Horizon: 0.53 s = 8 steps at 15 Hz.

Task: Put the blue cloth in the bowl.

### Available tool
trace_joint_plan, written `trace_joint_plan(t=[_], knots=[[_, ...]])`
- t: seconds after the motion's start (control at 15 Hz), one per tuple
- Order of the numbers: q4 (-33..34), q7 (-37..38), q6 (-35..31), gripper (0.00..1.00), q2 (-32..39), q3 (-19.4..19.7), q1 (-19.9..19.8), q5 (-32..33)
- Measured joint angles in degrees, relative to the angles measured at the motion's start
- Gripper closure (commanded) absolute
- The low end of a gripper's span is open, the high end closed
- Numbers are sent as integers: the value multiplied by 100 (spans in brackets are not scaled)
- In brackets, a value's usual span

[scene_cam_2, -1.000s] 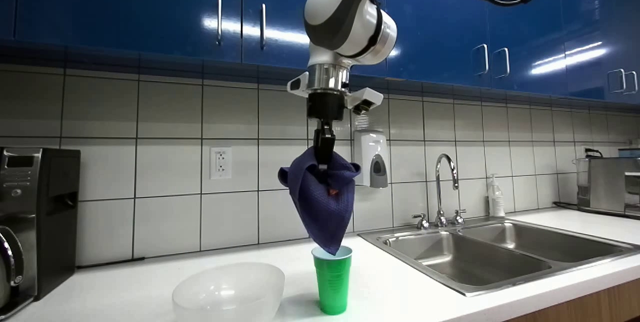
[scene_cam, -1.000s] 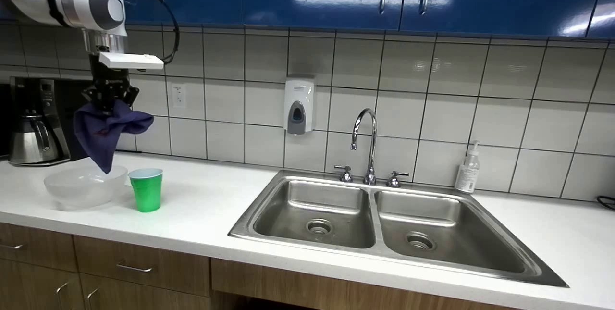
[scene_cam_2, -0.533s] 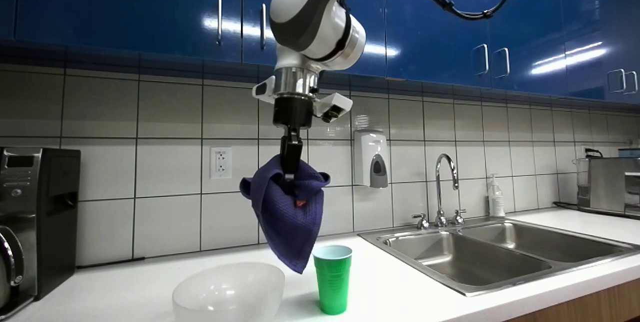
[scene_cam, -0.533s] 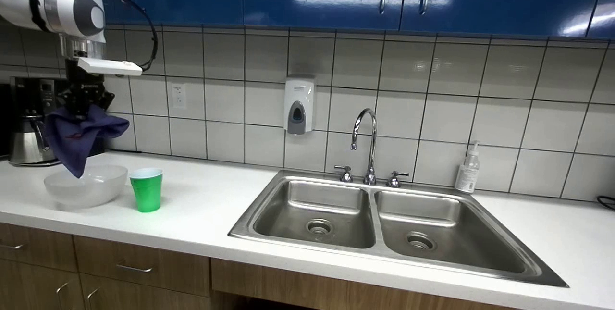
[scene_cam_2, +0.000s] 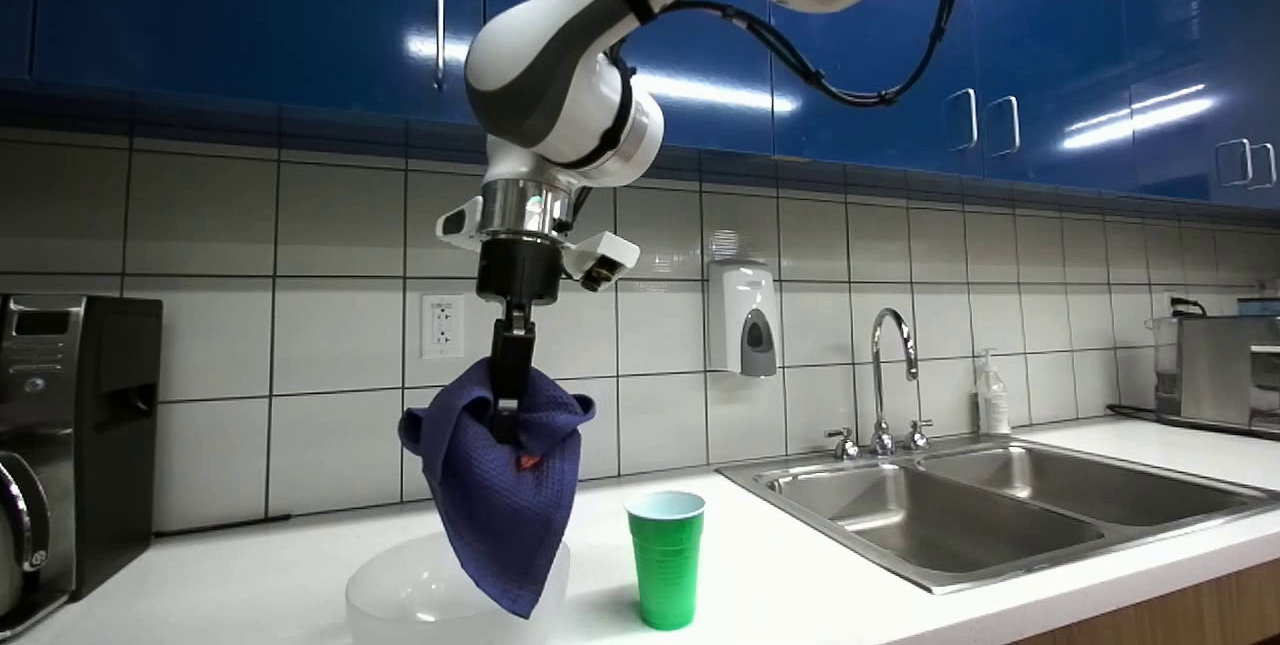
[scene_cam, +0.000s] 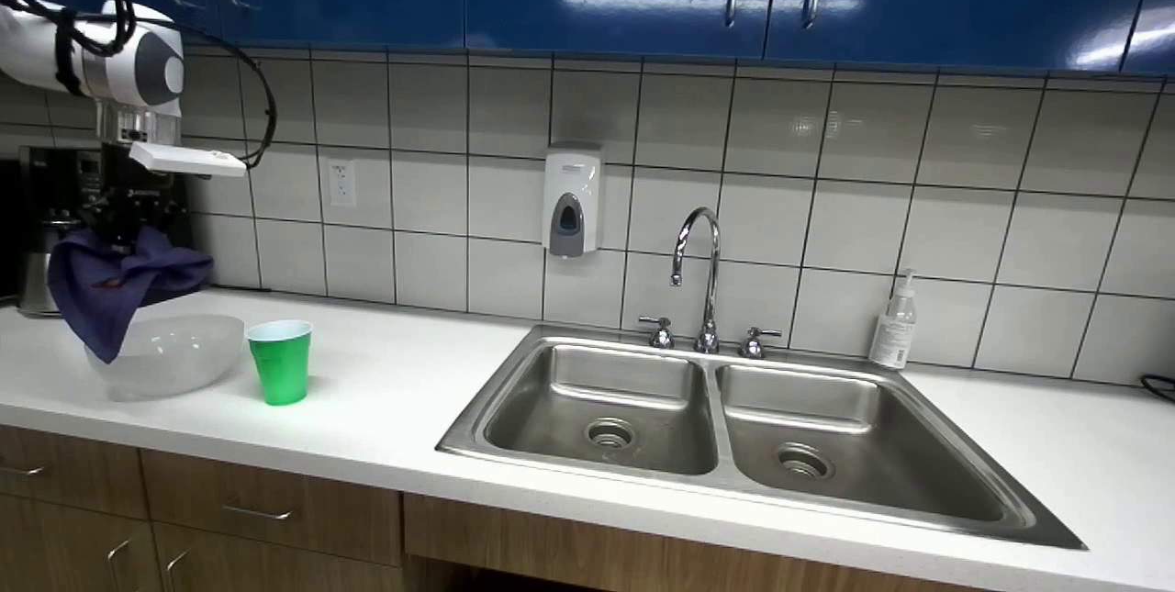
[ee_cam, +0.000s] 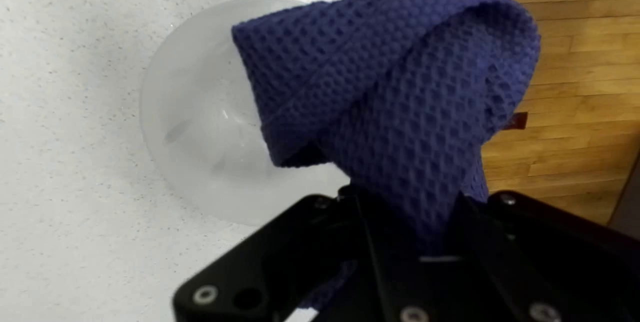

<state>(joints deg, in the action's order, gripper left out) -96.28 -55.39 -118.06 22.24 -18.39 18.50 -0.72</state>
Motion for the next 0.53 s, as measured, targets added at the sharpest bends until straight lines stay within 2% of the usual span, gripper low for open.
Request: trace_joint_plan(t=[0.53], knots=[[1311, -50, 331, 96, 1101, 9, 18, 94]])
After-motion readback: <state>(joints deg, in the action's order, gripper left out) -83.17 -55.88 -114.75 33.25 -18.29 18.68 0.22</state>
